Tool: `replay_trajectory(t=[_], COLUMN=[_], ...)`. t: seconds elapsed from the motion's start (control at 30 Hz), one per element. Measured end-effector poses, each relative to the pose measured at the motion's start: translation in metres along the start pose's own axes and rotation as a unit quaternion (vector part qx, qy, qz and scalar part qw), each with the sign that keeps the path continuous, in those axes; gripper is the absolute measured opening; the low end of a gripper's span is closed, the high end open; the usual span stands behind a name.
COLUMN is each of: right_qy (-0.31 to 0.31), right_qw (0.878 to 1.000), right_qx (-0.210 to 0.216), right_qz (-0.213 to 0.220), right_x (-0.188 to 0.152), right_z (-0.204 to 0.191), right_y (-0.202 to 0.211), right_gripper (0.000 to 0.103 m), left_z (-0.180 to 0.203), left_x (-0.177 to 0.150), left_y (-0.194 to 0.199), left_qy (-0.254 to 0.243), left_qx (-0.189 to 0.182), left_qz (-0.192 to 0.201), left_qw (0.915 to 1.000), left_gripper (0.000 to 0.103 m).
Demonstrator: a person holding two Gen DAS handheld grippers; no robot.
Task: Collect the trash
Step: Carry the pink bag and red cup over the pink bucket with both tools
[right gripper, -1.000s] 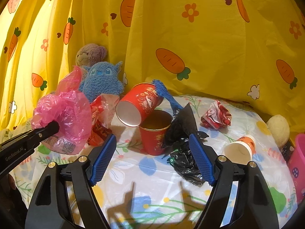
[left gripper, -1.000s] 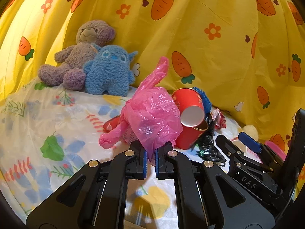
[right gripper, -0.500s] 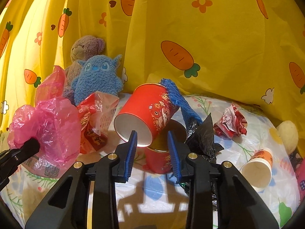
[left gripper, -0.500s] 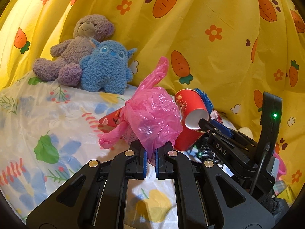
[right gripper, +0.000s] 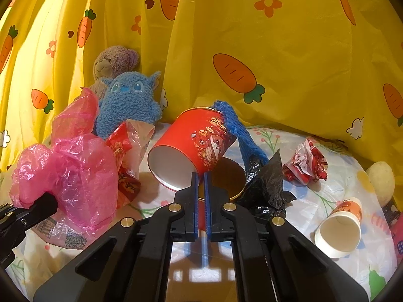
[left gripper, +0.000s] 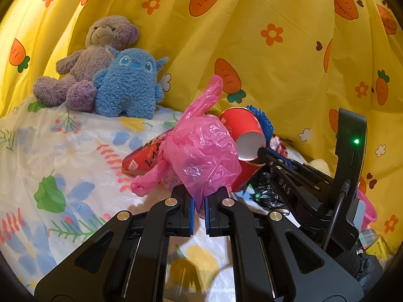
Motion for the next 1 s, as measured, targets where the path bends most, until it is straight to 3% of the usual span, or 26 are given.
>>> replay_trajectory(t=[0.57,1.0], right_qy=[-0.003,-0.029], right_qw=[0.997,0.993], right_qx=[0.026,-0.023], right_qz=[0.066,0.109], right_x=[-0.003,-0.01], right_z=[0.003,0.049], right_y=[0.084,0.146], right_gripper=[0.004,0.004], left_z=[0.027,0.08], left_x=[-0.002,-0.01], left_y=[0.021,0.039], left_qy=[-0.017,-0.055], left_qx=[-0.018,-0.063], left_qz=[0.014,0.024], left_qw=[0.9996,0.9962], left_gripper=[0.005,0.005])
Point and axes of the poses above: each gripper's, at about its wrist camera, not at the fingertips, and y roughly against the way its jaws point, z to its right, x to its top, the point moved 8 cm from there along -y, roughly the way its jaws point, and after that the axes turned 6 degrees about x, right-handed, at the moved point
